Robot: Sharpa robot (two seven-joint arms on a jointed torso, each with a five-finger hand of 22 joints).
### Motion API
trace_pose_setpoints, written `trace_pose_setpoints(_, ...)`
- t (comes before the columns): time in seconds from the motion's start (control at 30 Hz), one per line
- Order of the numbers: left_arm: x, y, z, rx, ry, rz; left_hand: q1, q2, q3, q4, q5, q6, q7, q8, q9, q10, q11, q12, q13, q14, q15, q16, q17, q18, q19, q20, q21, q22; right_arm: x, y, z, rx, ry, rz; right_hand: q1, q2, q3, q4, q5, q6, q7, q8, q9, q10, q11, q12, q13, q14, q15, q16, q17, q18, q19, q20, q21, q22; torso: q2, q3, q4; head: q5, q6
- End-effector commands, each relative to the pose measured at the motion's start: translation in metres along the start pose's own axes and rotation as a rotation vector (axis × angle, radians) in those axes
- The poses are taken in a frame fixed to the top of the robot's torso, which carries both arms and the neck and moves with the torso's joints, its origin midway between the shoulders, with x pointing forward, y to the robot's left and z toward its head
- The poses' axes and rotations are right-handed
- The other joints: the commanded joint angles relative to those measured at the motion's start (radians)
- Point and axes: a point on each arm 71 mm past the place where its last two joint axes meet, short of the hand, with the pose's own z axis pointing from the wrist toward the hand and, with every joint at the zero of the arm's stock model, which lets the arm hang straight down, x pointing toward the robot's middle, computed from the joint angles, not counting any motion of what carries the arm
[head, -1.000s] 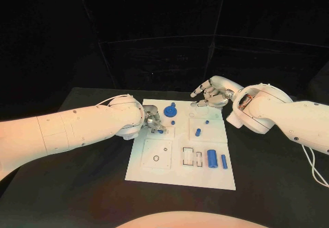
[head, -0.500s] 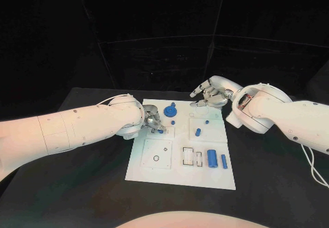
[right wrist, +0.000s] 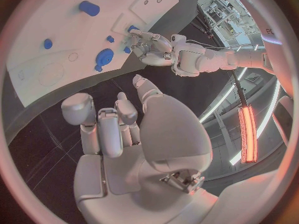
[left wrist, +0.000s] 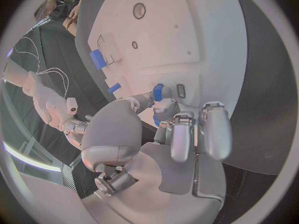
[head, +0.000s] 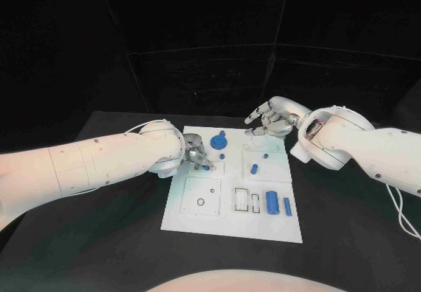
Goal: Assemble the parts on the task board
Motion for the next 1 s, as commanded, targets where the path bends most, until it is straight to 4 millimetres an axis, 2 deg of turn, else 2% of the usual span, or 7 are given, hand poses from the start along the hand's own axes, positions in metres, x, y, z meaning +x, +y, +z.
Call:
trace_pose_setpoints(0.03, 0.0003, -0.0005, -0.0007, -0.003, 0.033, 0.009, -0.005, 0.004, 0.102, -0.099, 0.006, 0.020, -0.013, 0.002, 0.002, 0.007, 0.000, 0.006, 0.001, 0.104, -0.009, 0.003, 0.263, -0.017, 0.020, -0.005, 0.004, 0.001, -0.0004, 0.0008, 0.0009, 0.000, 0.006, 0.000, 0.009, 0.001, 0.001, 0.004, 0.010, -0.004, 0.001, 0.007, -0.001, -0.009, 0.000, 0.001, -0.001, 0.052, -0.006, -0.006, 0.006, 0.016, -0.003, -0.003, -0.006, -0.001, 0.000, 0.0004, -0.0011, 0.001, -0.001)
trace_pose_setpoints(0.5, -0.0084, -0.0049, 0.0004, -0.017, 0.043, 0.032, -0.021, 0.006, 0.110, -0.104, 0.011, 0.030, -0.014, 0.000, 0.003, 0.010, 0.000, 0.004, -0.001, 0.104, -0.010, 0.003, 0.263, -0.018, 0.021, -0.006, 0.005, 0.003, 0.0000, 0.0012, 0.0018, 0.000, 0.006, 0.000, 0.013, 0.002, 0.005, 0.005, 0.029, -0.004, 0.001, 0.008, -0.001, -0.010, 0.000, 0.000, -0.002, 0.052, -0.006, -0.007, 0.006, 0.016, -0.003, -0.003, -0.007, -0.002, 0.000, 0.0009, -0.0012, 0.000, -0.004)
trace_pose_setpoints(1.0, -0.0070, -0.0081, 0.0026, -0.037, 0.084, 0.049, -0.036, 0.007, 0.111, -0.105, 0.010, 0.037, -0.016, -0.002, 0.003, 0.013, -0.002, 0.005, 0.000, 0.104, -0.010, 0.003, 0.263, -0.018, 0.021, -0.006, 0.006, 0.005, 0.0007, 0.0016, 0.0024, 0.000, 0.010, 0.000, 0.014, 0.002, 0.007, 0.005, 0.036, -0.004, 0.001, 0.009, -0.001, -0.011, 0.000, 0.000, -0.003, 0.052, -0.007, -0.007, 0.006, 0.016, -0.003, -0.003, -0.008, -0.003, 0.000, 0.0010, -0.0013, -0.001, -0.007)
